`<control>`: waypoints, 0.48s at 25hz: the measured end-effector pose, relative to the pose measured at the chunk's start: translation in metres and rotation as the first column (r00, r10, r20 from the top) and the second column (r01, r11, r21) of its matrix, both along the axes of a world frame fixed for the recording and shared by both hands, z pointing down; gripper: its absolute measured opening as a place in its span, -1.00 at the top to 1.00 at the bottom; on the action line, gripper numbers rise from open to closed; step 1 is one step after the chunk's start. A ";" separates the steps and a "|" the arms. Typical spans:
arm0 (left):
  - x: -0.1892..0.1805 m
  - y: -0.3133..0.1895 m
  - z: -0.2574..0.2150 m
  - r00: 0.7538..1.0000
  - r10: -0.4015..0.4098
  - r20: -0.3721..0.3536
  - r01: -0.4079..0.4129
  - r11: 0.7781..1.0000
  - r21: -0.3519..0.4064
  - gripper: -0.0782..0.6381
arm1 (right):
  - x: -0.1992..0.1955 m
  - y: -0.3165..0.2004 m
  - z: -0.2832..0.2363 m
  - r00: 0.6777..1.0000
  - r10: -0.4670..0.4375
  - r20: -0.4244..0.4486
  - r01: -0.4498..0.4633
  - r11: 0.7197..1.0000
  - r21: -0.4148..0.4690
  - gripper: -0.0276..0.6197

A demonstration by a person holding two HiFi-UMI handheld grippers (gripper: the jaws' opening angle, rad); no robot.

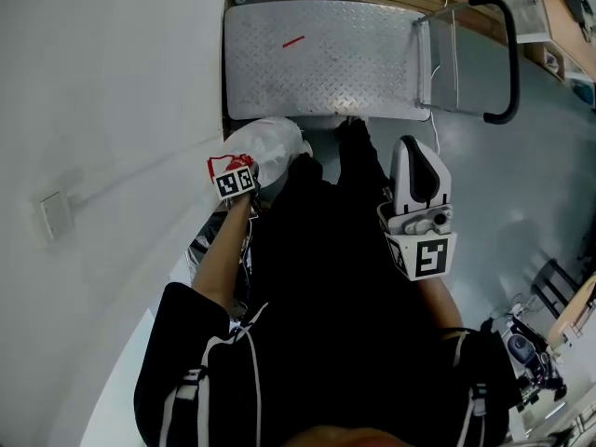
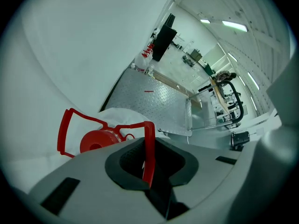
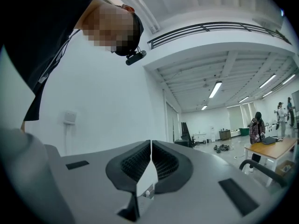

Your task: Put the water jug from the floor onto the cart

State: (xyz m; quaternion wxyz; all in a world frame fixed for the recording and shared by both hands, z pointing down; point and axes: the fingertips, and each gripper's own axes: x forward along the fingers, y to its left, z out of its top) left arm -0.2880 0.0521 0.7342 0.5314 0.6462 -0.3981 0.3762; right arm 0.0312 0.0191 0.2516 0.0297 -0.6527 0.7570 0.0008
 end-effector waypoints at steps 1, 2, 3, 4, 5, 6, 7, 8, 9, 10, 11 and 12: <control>0.007 -0.002 -0.005 1.000 -0.003 -0.013 0.003 1.000 0.007 0.59 | 0.004 -0.002 0.001 1.000 -0.007 0.016 0.007 1.000 0.007 0.85; 0.013 -0.004 -0.010 1.000 -0.002 -0.021 0.002 1.000 0.012 0.59 | 0.007 -0.004 0.001 0.999 -0.014 0.030 0.014 1.000 0.017 0.85; 0.019 -0.006 -0.014 1.000 0.001 -0.025 -0.001 1.000 0.013 0.59 | 0.011 -0.007 0.001 0.999 -0.019 0.038 0.018 1.000 0.026 0.85; 0.027 -0.009 -0.017 1.000 0.002 -0.025 -0.002 1.000 0.013 0.59 | 0.017 -0.011 0.002 0.999 -0.020 0.040 0.019 0.999 0.032 0.85; 0.035 -0.012 -0.020 1.000 0.000 -0.025 0.001 1.000 0.014 0.59 | 0.025 -0.015 0.002 0.999 -0.020 0.041 0.018 0.999 0.038 0.85; 0.044 -0.017 -0.022 1.000 -0.005 -0.022 0.005 1.000 0.016 0.59 | 0.034 -0.021 0.000 0.999 -0.018 0.046 0.016 0.999 0.045 0.85; 0.053 -0.022 -0.025 1.000 -0.009 -0.018 0.009 1.000 0.019 0.59 | 0.044 -0.026 -0.001 0.998 -0.016 0.053 0.013 0.999 0.051 0.85; 0.062 -0.028 -0.028 1.000 -0.012 -0.015 0.012 1.000 0.023 0.59 | 0.054 -0.032 -0.003 0.998 -0.012 0.063 0.009 0.998 0.056 0.85; 0.071 -0.035 -0.031 1.000 -0.013 -0.014 0.013 1.000 0.027 0.59 | 0.065 -0.037 -0.003 0.997 -0.010 0.073 0.006 0.998 0.058 0.85; 0.080 -0.042 -0.033 1.000 -0.013 -0.015 0.014 0.999 0.031 0.59 | 0.074 -0.042 -0.003 0.997 -0.011 0.083 0.006 0.998 0.059 0.85; 0.089 -0.050 -0.035 1.000 -0.012 -0.018 0.013 0.999 0.034 0.59 | 0.083 -0.047 -0.002 0.996 -0.016 0.091 0.010 0.998 0.058 0.85; 0.097 -0.058 -0.036 1.000 -0.011 -0.021 0.012 0.999 0.038 0.59 | 0.091 -0.051 0.000 0.995 -0.024 0.096 0.019 0.998 0.058 0.85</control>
